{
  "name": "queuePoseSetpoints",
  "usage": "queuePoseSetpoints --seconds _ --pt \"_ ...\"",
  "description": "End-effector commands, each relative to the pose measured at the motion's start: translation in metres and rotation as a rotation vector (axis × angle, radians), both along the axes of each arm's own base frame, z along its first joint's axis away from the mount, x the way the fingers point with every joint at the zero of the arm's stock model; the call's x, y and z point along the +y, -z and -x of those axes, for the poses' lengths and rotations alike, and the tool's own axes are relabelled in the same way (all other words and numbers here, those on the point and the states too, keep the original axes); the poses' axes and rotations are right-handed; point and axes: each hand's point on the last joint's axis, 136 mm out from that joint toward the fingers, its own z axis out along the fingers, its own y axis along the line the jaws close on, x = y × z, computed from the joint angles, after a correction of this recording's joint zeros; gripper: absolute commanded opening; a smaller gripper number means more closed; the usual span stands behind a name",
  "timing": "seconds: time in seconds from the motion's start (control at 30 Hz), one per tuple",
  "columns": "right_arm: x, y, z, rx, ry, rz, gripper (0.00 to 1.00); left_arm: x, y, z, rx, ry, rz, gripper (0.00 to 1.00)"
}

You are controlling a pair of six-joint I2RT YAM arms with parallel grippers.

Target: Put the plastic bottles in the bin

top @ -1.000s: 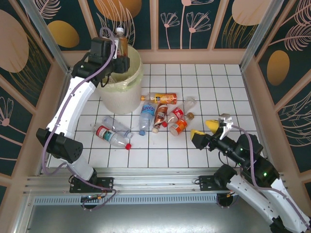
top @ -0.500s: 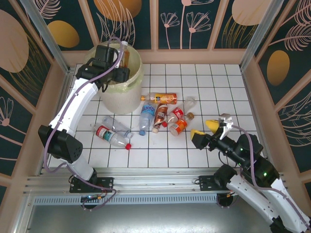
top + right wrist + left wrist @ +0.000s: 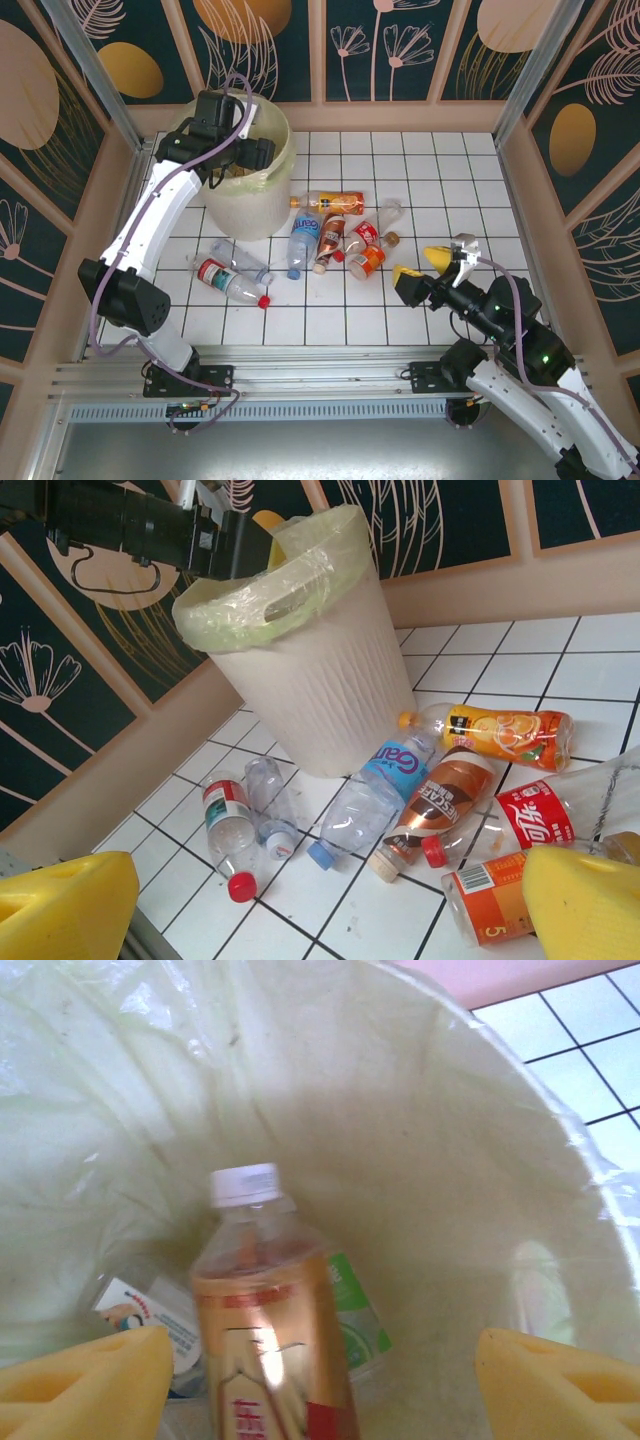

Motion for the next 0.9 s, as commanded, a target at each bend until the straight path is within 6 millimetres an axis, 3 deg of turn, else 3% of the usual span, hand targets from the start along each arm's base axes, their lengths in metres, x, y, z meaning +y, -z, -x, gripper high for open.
queuePoseSetpoints --seconds 0.0,0.13,0.23,0.43,0.57,0.73,0.87 --pt "0.000 -0.003 -0.006 -0.019 0.025 -0.014 0.99 -0.007 -0.027 0.007 -0.043 0.028 0.063 0.79" --pt "-0.005 -0.004 -0.013 0.000 0.073 -0.031 0.99 -0.019 -0.061 0.018 -0.107 0.075 0.180 0.79" --pt "-0.010 -0.002 -0.019 0.016 0.121 -0.042 0.99 -0.039 -0.082 0.037 -0.124 0.174 0.318 0.83" --pt "-0.023 0.016 -0.044 0.168 0.300 -0.036 0.98 -0.060 -0.081 0.082 -0.091 0.328 0.489 0.91" --pt "-0.036 0.031 -0.059 0.275 0.448 -0.042 0.98 -0.075 -0.066 0.119 -0.061 0.403 0.555 0.98" --pt "-0.030 0.052 -0.073 0.364 0.511 -0.021 0.96 -0.109 -0.032 0.159 -0.007 0.453 0.540 0.99" --pt "-0.021 0.073 -0.086 0.418 0.526 -0.017 0.86 -0.124 -0.003 0.178 0.039 0.446 0.500 0.99"
